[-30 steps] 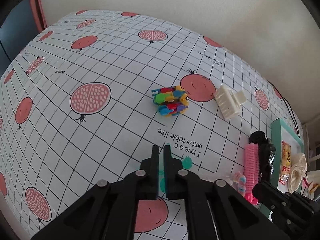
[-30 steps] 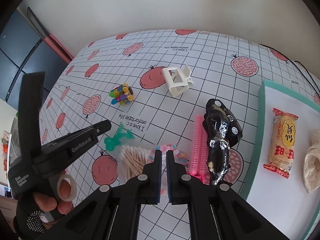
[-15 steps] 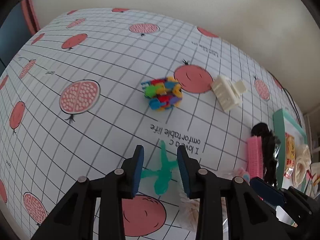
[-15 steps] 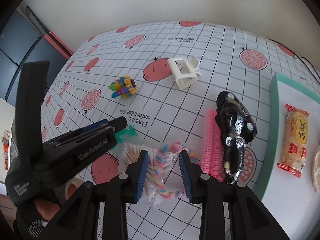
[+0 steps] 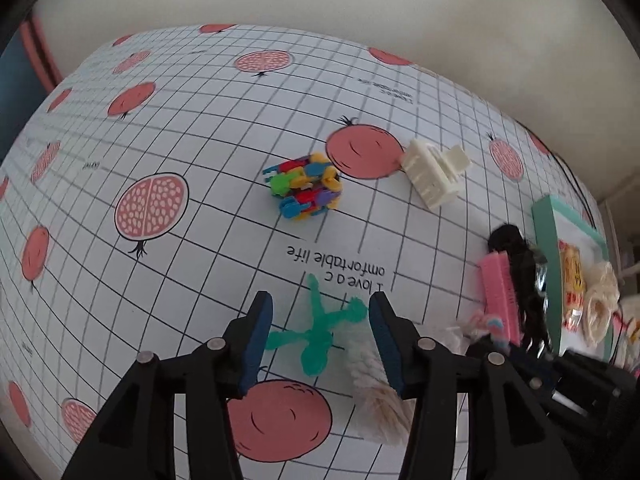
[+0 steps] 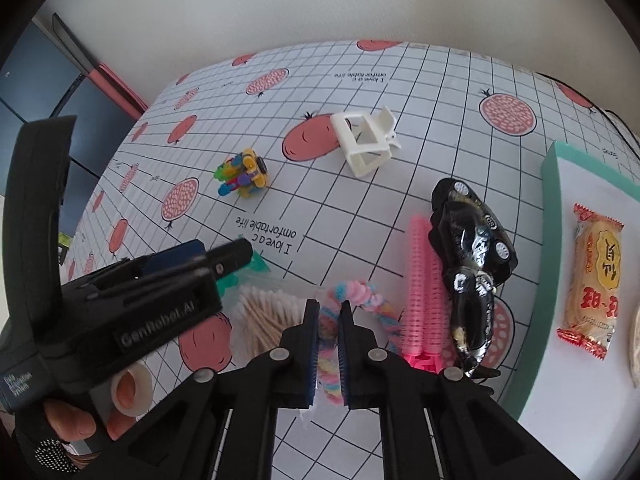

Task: Organize objects
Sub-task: 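Carry the green toy and braided ring into the tray and release both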

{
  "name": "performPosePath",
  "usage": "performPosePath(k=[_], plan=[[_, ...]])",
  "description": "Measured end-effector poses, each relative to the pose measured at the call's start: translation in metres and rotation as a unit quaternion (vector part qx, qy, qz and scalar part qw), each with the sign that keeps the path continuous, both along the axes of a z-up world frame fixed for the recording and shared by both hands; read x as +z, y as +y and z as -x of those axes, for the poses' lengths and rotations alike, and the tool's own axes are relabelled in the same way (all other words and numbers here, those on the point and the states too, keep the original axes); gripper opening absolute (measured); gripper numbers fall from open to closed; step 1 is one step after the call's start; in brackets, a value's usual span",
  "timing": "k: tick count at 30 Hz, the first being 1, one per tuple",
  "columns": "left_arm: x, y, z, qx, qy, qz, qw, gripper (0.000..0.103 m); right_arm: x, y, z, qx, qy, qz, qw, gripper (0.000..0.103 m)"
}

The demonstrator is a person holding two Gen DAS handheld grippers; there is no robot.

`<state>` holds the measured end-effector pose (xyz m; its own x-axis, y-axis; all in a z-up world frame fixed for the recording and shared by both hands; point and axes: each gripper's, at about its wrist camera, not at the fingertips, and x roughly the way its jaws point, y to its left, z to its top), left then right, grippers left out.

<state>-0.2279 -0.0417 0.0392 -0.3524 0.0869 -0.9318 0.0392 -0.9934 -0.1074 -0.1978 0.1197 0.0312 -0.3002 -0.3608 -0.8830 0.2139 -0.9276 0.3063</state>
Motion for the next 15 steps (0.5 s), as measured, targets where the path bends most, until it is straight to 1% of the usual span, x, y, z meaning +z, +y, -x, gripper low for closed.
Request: performPosePath(k=[2,5,9,12,15], plan=[[-0.001,0.004,-0.002,-0.011,-0.006,0.008,0.9999,0.051,0.004,0.003,0.000,-0.002,0.003,0.002,1.000,0.008],[-0.005,0.008,-0.004,-0.024,-0.015,0.032,0.9991,0.051,0.007,0.007,0.000,-0.005,0.005,0.005,1.000,0.008],[-0.008,0.010,-0.006,-0.027,-0.023,0.048,0.9982,0.051,0.007,0.010,0.000,-0.006,0.003,0.007,1.000,0.008],[-0.013,0.009,-0.008,-0.024,-0.026,0.050,0.9981,0.051,0.006,0.010,0.000,-0.007,0.001,0.008,1.000,0.008],[-0.014,0.006,-0.008,-0.011,-0.025,0.042,0.9987,0.050,0.006,0.010,0.000,-0.007,0.000,0.009,1.000,0.008]])
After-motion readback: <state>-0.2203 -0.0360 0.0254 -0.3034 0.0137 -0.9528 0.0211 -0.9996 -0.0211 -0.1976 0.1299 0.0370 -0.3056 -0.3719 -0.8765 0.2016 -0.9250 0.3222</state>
